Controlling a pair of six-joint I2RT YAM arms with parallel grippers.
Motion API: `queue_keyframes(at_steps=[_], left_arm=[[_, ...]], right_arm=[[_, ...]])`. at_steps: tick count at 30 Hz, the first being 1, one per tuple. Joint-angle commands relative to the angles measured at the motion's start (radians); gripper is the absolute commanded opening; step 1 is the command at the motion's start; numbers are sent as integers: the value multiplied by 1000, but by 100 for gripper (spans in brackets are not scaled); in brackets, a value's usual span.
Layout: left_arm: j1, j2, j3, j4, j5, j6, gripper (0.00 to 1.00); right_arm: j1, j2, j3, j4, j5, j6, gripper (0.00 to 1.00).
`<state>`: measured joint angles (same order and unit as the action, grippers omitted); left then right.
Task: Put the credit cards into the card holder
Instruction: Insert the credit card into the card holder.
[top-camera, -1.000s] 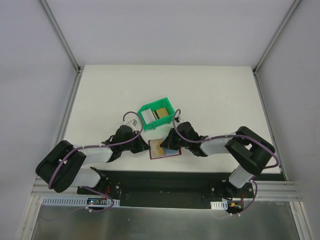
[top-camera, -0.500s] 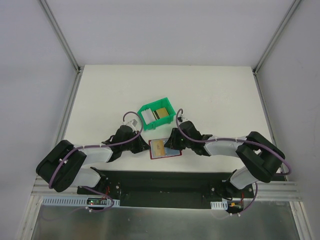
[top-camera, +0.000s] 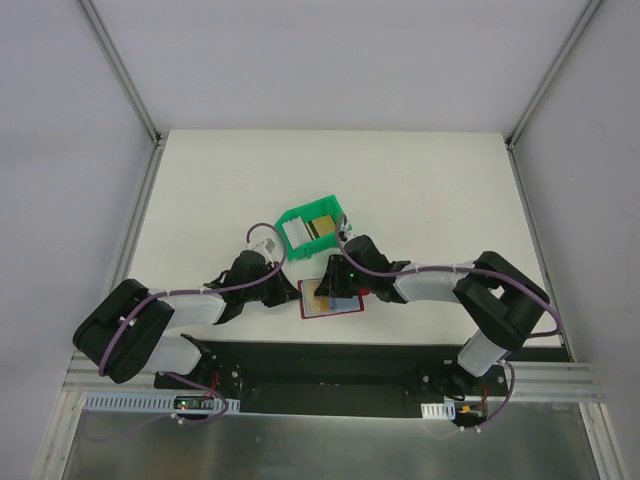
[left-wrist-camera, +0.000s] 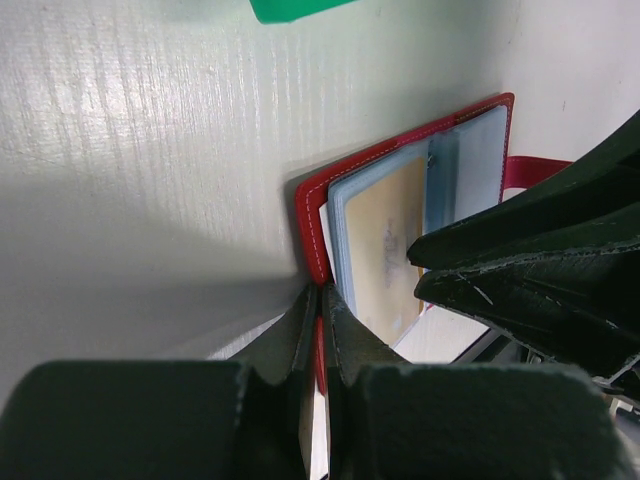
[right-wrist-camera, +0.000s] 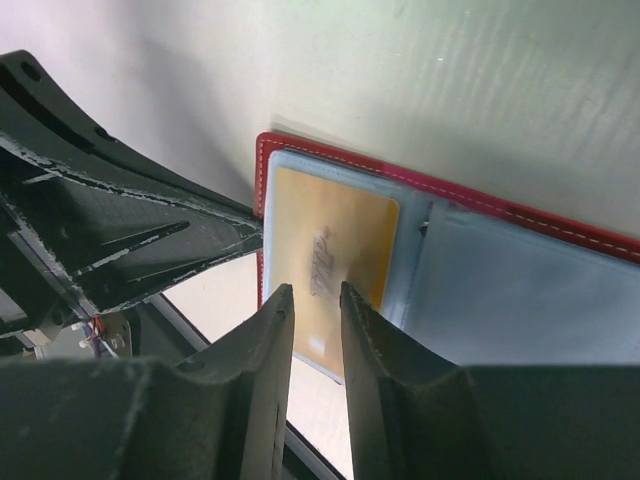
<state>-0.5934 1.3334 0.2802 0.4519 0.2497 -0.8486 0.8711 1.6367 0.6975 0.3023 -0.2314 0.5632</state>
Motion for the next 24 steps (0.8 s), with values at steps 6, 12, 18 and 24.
queue_keyframes(at_steps=[6, 12, 18, 24], left_arm=[[6, 33, -39, -157, -44, 34, 0], [6, 30, -38, -156, -44, 34, 0], [6, 32, -39, -150, -43, 34, 0], [6, 29, -44, -148, -46, 29, 0]], right_arm=[[8, -83, 26, -63, 47, -83, 30], [6, -83, 20, -115, 80, -82, 30], [14, -9, 45, -103, 30, -60, 30], [29, -1, 85, -92, -5, -89, 27]])
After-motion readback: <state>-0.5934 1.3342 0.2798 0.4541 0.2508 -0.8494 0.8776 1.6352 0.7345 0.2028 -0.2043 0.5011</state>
